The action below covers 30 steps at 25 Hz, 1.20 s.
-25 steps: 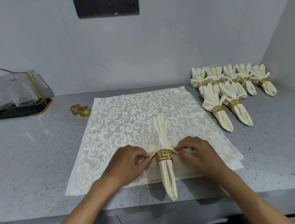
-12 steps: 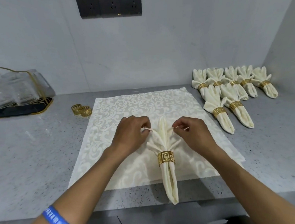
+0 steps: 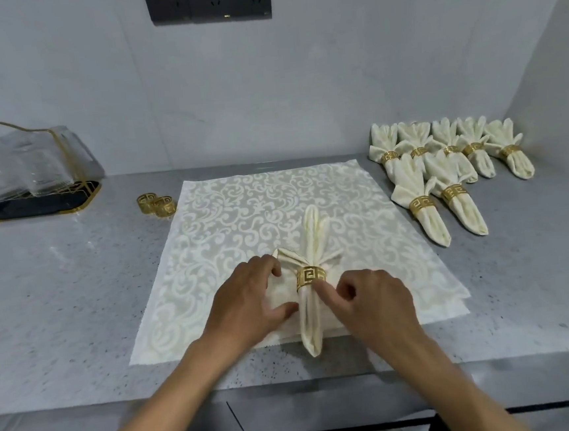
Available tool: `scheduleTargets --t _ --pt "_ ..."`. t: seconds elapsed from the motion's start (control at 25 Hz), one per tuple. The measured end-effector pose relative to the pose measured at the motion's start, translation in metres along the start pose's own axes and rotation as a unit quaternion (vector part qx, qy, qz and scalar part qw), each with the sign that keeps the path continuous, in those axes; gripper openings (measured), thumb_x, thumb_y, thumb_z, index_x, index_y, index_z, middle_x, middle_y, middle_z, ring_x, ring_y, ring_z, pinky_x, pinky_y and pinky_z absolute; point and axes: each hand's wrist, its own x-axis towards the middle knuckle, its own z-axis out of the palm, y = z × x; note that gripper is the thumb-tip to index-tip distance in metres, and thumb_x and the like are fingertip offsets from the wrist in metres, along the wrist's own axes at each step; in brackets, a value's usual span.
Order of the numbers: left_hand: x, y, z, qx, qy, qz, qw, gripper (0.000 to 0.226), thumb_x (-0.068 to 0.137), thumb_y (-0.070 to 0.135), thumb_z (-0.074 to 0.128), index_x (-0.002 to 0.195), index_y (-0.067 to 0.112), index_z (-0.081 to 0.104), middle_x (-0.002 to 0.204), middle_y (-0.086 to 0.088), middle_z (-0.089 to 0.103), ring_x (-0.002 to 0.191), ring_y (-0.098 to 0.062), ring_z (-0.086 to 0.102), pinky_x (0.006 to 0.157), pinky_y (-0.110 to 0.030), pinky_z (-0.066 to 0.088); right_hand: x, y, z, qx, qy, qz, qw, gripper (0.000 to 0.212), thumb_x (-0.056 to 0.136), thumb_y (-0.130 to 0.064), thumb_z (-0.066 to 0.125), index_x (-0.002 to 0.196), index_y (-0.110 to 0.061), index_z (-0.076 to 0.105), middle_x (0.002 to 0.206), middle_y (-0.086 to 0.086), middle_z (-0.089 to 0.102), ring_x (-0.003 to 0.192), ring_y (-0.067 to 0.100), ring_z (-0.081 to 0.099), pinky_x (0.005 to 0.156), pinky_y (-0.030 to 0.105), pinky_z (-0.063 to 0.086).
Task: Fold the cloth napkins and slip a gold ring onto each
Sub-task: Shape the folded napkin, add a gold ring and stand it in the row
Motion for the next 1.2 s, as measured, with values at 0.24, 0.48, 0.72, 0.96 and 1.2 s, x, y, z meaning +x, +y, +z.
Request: scheduleTargets --t 0.24,0.48,0.72,0.96,1.2 --pt "0.007 0.025 0.021 -0.012 -0.055 0.063 0.996 0.044 0.086 0.048 0.067 0.126 0.032 0.057 0.109 0.017 0.059 0.101 -0.007 0.051 0.080 -0.021 0.042 0.000 -0.009 0.007 -0.081 -0.043 0.032 0.995 0.038 0.097 -0.053 0.040 0.083 -0.020 0.053 0.087 -0.002 0.063 0.068 0.015 0.046 0.062 0.031 0.034" --pt "0.058 0.058 0.045 -0.023 -0.046 0.100 0.994 0.025 0.092 0.031 0.059 0.114 0.025 0.067 0.115 0.012 0.063 0.106 -0.014 0.055 0.090 -0.032 0.045 0.018 0.072 -0.043 -0.039 0.092 0.078 0.992 0.035 0.093 -0.047 0.049 0.068 -0.023 0.046 0.062 -0.008 0.046 0.058 0.018 0.047 0.052 0.031 0.027" --pt "0.089 0.080 0.102 0.059 -0.088 0.083 0.991 0.056 0.089 0.056 0.022 0.124 0.029 0.056 0.123 0.015 0.051 0.114 -0.015 0.047 0.088 -0.032 0.031 0.078 0.195 -0.122 -0.078 0.206 0.104 0.970 0.043 0.089 -0.040 0.055 0.054 -0.020 0.039 0.051 -0.004 0.043 0.052 0.025 0.045 0.047 0.029 0.023" --pt "0.091 0.075 0.113 0.053 -0.055 0.088 0.993 0.045 0.089 0.054 0.023 0.118 0.035 0.052 0.119 0.022 0.047 0.110 -0.007 0.040 0.087 -0.028 0.024 0.142 0.283 -0.110 -0.126 0.150 0.159 0.968 0.039 0.093 -0.042 0.050 0.061 -0.019 0.046 0.065 0.005 0.056 0.059 0.026 0.050 0.053 0.031 0.032" --pt "0.090 0.076 0.115 0.035 -0.048 0.089 0.994 0.040 0.090 0.052 0.030 0.115 0.034 0.055 0.117 0.022 0.050 0.106 -0.007 0.041 0.087 -0.030 0.028 0.158 0.310 -0.072 -0.131 0.098 0.208 0.964 0.034 0.095 -0.043 0.047 0.076 -0.017 0.058 0.078 0.006 0.063 0.068 0.023 0.053 0.053 0.029 0.032"
